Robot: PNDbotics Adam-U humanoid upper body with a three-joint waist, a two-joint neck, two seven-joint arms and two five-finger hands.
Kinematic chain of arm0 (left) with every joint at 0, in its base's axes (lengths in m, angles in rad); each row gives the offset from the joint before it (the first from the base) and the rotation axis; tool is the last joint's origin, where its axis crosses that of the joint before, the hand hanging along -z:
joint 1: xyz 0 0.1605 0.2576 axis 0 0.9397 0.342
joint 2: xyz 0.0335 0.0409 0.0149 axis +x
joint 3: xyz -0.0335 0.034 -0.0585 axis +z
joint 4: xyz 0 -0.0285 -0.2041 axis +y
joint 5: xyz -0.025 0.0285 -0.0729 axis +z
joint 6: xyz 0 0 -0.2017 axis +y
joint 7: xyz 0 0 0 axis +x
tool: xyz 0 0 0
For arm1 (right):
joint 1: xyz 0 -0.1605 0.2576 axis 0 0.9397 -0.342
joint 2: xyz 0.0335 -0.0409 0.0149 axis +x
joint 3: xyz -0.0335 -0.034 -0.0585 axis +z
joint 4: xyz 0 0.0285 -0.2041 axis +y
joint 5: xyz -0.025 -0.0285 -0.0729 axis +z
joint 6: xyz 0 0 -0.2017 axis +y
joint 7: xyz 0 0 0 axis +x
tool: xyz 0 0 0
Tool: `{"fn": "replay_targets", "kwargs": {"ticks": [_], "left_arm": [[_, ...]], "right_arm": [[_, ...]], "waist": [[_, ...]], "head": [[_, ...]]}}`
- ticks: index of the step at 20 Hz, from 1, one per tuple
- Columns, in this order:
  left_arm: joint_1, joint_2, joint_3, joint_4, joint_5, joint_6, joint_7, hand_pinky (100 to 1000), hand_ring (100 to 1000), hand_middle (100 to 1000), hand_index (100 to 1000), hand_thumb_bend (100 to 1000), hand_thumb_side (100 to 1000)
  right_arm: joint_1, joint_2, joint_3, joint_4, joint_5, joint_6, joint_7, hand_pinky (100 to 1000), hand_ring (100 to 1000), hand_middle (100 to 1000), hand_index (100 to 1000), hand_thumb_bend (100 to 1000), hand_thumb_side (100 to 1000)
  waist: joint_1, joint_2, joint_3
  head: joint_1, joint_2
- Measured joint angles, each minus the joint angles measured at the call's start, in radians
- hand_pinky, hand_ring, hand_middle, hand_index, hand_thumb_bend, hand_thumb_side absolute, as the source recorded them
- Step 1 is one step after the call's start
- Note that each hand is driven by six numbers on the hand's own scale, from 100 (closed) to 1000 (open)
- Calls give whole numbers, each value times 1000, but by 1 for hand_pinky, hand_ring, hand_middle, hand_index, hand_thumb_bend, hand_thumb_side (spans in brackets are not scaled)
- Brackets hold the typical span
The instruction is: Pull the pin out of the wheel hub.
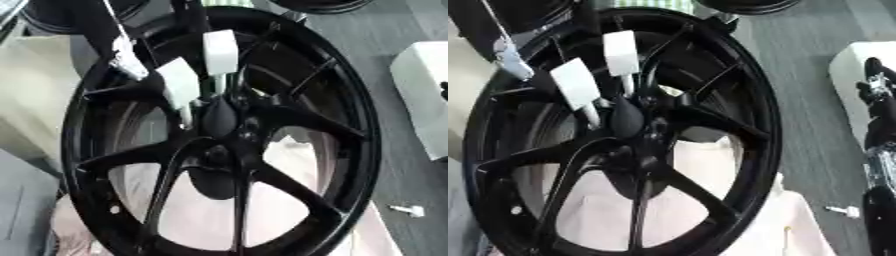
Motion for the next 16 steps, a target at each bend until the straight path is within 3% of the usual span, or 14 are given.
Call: {"fn": "replay_targets", "kwargs": {"ticks": [6,11,16], "left_arm": [[18,31,0,-56,43,4,-4,788,652,627,756,660,141],[41,52,5,-94,70,6,-6,777,644,628,753,684,119],[61,69,25,-130,71,2,-2,767,637,634,754,640,119]], "right_arm": [[-5,0,6,0,8,4,4,855,686,611,730,664,431],[-9,1,7,0,9,5,6,856,688,612,730,665,431],[-10,2,12,0,13,7,7,857,689,616,731,664,432]], "waist": [[0,0,-5],[0,0,-8],[-1,1,-13]], "head": [[10,0],[14,0],[17,2]]}}
